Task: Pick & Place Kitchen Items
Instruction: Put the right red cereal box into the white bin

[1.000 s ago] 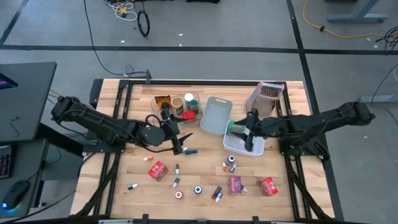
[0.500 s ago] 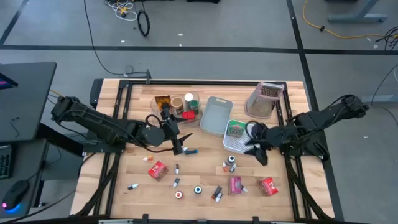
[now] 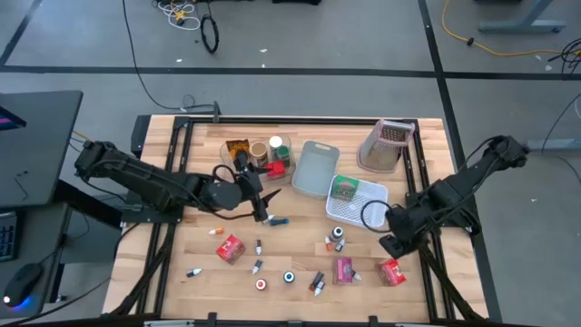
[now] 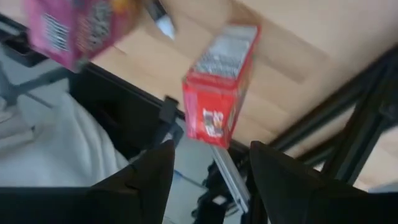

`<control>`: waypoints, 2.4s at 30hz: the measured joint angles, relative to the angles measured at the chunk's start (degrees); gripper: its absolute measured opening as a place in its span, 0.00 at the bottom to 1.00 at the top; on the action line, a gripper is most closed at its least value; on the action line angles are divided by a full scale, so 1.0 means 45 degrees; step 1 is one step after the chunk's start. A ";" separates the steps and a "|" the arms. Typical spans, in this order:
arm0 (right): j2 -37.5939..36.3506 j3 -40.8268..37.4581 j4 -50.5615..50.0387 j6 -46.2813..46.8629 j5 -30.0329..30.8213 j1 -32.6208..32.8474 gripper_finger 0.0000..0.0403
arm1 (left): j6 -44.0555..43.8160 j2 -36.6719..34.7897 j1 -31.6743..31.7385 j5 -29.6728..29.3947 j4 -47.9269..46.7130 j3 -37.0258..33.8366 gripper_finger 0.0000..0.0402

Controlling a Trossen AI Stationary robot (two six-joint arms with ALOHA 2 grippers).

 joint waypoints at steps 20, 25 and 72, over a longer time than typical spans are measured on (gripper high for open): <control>0.1881 0.0000 0.0163 -0.0755 -0.1444 0.1080 0.55 | 0.0573 0.0000 0.1225 0.0112 0.0005 0.0000 0.74; 0.1881 0.0000 0.1130 -0.0356 -0.1825 0.1075 0.62 | 0.0933 0.0000 0.1241 0.0112 0.0011 0.0000 0.74; 0.1724 -0.0010 0.2165 -0.2096 -0.0508 -0.0215 0.14 | 0.1088 0.0000 0.1497 0.0117 0.0053 -0.0029 0.74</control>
